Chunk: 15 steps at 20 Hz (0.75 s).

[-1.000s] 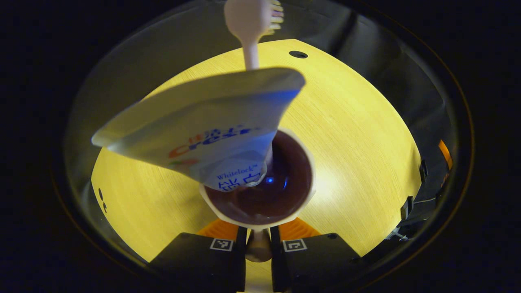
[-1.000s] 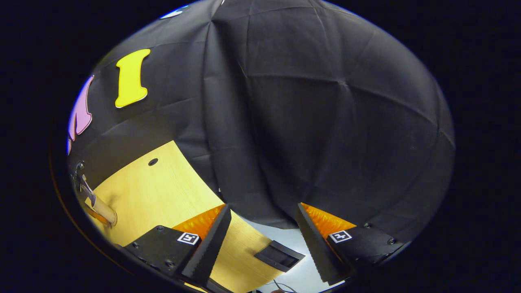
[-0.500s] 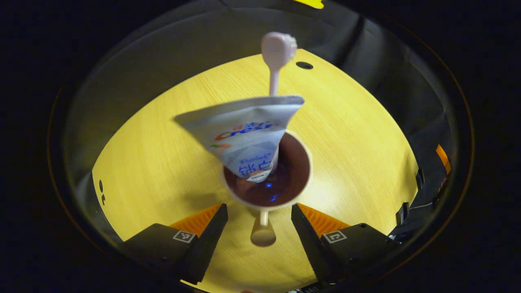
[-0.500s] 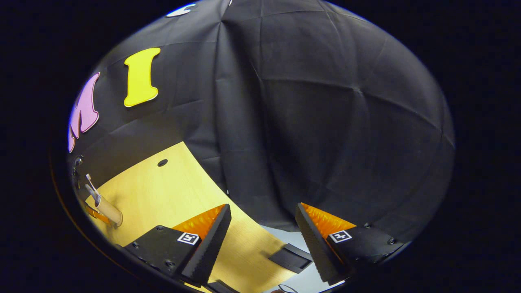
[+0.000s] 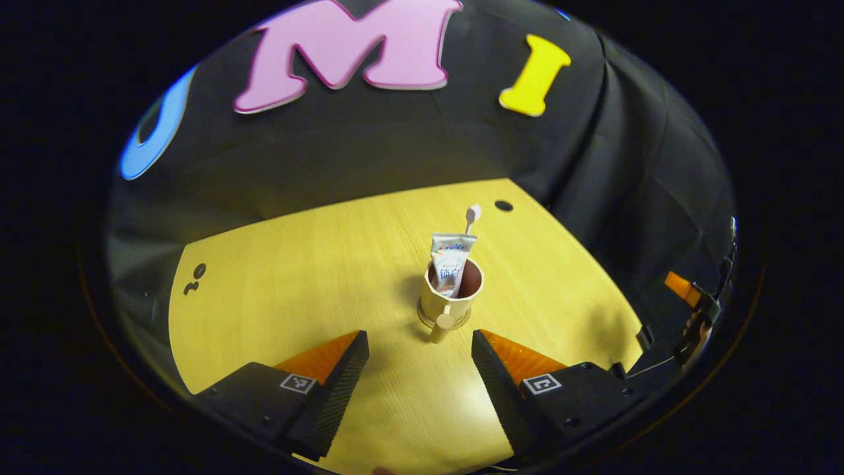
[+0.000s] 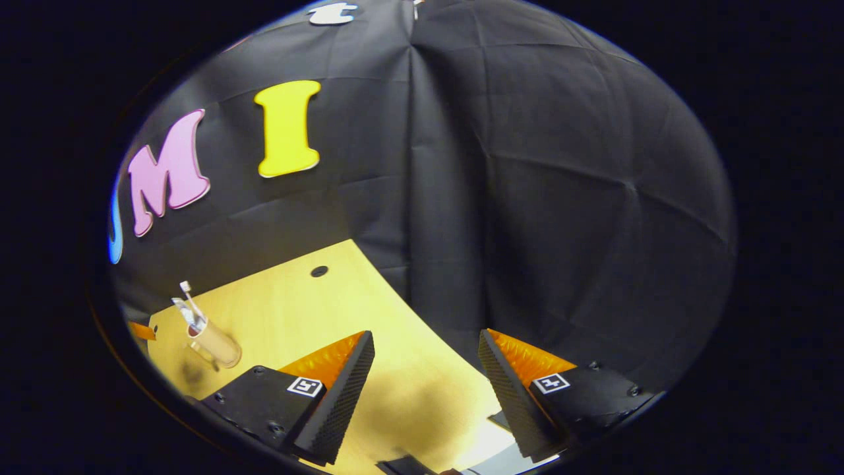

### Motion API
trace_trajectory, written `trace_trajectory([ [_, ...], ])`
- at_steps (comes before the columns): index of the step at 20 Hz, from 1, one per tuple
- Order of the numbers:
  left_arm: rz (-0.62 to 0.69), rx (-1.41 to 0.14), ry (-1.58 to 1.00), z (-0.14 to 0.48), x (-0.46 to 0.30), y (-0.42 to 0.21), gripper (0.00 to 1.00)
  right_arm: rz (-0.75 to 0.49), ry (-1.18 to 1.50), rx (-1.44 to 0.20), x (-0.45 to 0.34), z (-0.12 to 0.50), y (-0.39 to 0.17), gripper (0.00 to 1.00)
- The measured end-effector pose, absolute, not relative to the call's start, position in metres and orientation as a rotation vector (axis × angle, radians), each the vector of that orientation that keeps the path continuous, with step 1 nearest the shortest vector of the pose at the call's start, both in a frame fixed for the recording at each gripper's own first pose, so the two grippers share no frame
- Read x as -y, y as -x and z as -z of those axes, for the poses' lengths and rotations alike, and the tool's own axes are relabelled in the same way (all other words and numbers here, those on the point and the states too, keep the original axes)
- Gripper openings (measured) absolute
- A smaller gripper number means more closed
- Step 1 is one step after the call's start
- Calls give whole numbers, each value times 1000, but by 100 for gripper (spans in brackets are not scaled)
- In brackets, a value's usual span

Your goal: Put the toothbrush and toothpaste on the desktop into the cup, then pick up the cup and place it on the coaster on the desktop.

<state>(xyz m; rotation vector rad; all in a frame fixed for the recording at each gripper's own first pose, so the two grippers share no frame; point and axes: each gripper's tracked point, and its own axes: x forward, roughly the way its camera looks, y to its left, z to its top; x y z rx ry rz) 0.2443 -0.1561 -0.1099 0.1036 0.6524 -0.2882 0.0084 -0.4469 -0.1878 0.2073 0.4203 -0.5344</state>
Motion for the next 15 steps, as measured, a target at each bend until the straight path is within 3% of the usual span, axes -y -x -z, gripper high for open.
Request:
trace_trajectory([
  [5, 186, -395, -17, 78, 111, -167, 98, 440, -156, -386, 429, 171, -15, 99],
  [15, -11, -67, 61, 34, 30, 0, 98, 222, -89, -343, 371, 155, 2, 98],
])
